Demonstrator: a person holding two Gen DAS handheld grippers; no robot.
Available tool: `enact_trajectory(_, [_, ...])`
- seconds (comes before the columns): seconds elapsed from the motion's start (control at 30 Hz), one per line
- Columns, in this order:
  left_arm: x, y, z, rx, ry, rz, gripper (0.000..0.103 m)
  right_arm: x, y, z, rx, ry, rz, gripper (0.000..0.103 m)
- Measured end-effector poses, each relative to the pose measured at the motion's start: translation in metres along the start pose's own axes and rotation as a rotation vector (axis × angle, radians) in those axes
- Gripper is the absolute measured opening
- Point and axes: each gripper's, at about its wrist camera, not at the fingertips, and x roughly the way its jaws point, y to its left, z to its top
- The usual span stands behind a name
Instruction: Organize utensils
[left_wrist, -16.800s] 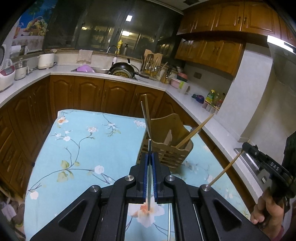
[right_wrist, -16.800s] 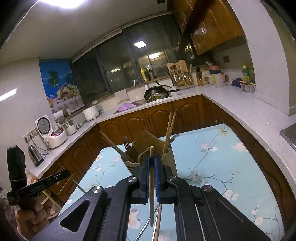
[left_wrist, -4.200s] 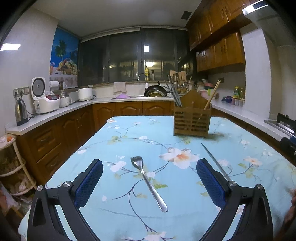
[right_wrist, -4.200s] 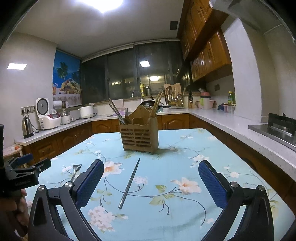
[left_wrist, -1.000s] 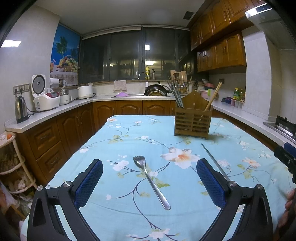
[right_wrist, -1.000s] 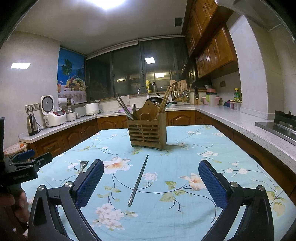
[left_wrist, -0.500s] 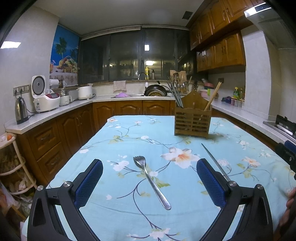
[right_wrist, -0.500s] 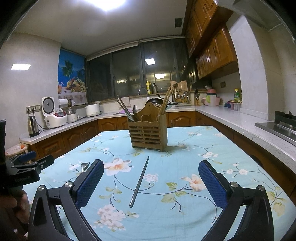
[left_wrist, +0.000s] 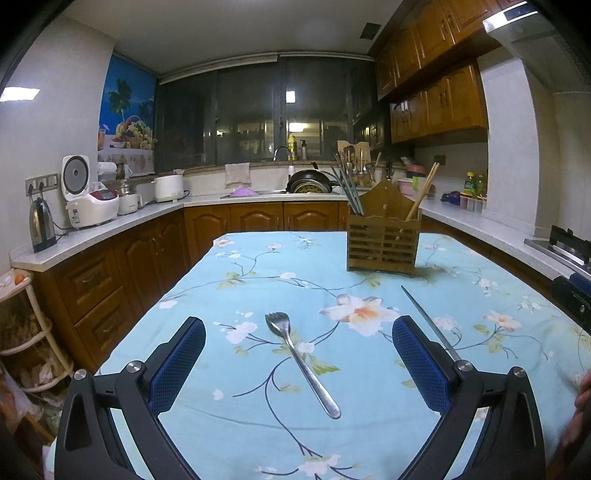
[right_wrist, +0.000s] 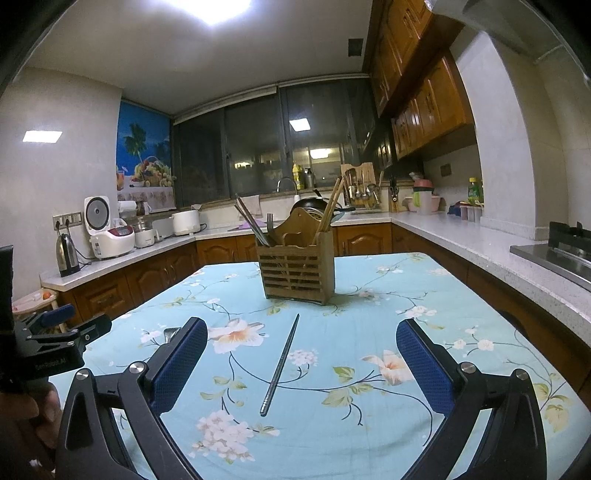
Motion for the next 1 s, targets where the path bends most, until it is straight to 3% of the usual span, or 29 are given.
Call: enact_trajectory(1.0, [0.0018, -0.0047, 0.0084, -0.005, 0.001, -0.023, 0.102, 0.0011, 0.0014, 0.0006, 0.003, 0.004, 0.0, 0.103])
